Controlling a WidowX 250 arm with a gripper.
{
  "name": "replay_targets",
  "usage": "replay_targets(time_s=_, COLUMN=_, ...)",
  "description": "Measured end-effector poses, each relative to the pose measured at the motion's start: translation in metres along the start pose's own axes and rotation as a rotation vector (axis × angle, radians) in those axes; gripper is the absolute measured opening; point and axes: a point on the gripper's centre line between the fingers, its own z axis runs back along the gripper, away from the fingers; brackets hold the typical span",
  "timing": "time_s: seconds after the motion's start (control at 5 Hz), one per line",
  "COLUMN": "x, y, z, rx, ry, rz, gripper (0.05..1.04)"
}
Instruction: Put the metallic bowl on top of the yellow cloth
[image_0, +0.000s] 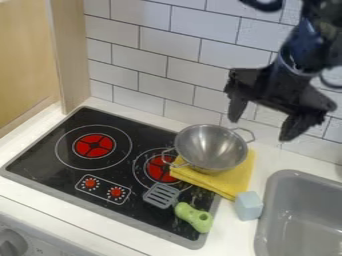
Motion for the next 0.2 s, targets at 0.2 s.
replay_targets(time_s=0.2, x=-0.0002, y=0.0002, z=0.001, rx=-0.003, ry=0.0, rz=0.009, gripper=1.0)
